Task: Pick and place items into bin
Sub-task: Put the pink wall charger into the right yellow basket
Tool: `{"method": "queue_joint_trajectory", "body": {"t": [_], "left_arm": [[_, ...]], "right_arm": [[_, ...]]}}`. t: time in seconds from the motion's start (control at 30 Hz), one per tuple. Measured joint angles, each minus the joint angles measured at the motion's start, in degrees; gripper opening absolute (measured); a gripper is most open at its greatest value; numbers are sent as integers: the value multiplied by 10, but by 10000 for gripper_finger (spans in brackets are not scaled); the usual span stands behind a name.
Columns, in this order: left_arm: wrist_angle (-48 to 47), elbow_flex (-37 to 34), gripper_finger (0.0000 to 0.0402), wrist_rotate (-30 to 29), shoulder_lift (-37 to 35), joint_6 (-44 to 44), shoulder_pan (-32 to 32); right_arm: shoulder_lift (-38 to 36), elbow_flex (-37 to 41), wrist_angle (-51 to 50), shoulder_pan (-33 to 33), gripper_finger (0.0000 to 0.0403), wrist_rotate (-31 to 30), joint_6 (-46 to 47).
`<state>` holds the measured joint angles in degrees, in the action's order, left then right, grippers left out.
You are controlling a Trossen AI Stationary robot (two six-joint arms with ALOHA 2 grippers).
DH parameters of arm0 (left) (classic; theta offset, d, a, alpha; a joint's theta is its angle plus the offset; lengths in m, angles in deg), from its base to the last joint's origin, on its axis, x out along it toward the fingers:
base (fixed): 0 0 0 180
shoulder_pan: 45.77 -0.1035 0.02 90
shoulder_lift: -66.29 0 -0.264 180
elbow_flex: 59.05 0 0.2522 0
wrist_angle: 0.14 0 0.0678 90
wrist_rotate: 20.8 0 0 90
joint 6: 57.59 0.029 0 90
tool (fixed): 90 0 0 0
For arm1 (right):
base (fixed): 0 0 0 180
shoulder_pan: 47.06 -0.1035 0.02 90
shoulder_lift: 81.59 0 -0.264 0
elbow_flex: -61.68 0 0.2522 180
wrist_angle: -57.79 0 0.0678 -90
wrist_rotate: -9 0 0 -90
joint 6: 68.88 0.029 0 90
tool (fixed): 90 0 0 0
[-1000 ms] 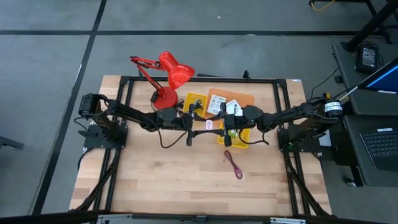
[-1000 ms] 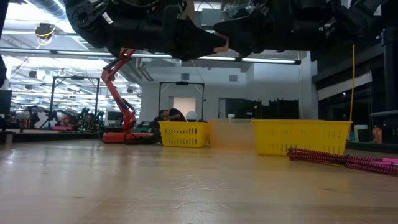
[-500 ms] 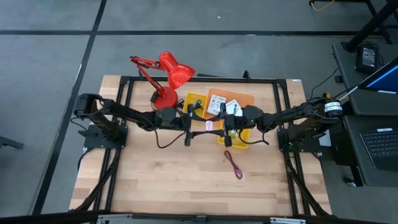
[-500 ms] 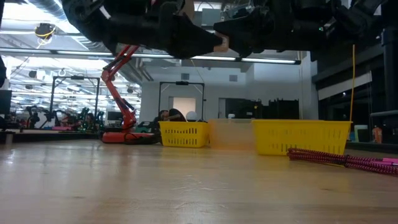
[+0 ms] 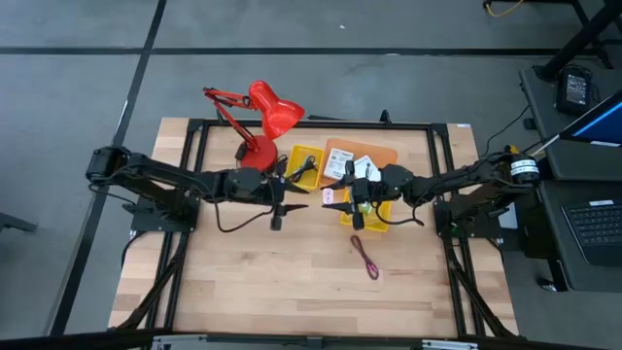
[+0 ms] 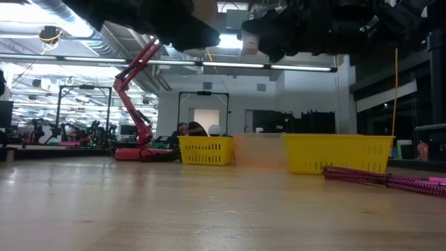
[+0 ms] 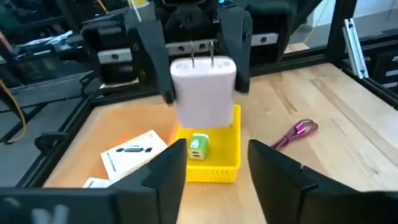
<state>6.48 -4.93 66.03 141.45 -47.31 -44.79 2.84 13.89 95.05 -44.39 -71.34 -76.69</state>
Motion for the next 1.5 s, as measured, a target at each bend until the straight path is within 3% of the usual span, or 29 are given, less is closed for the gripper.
{"method": "queue_joint_trajectory", "body": {"t": [0.4, 0.6, 0.73, 0.97, 1.1, 1.5], "left_arm": [[34, -63, 58, -20, -34, -30, 33], [62, -87, 6, -20, -38, -22, 52], [82, -111, 3, -28, -38, -22, 57], [96, -115, 3, -25, -38, -47, 57], [95, -115, 3, -1, -38, -50, 61], [99, -115, 3, 12, -38, -26, 69]], "right_arm": [[-112, 0, -208, -56, 171, -132, -1], [-155, 0, -285, -90, 171, -243, 17], [-172, -6, -365, -99, 171, -276, 68], [-172, -109, -654, -99, 171, -280, 188], [-171, -150, -771, -99, 171, -281, 238], [-119, -154, -853, -100, 171, -280, 315]]}}
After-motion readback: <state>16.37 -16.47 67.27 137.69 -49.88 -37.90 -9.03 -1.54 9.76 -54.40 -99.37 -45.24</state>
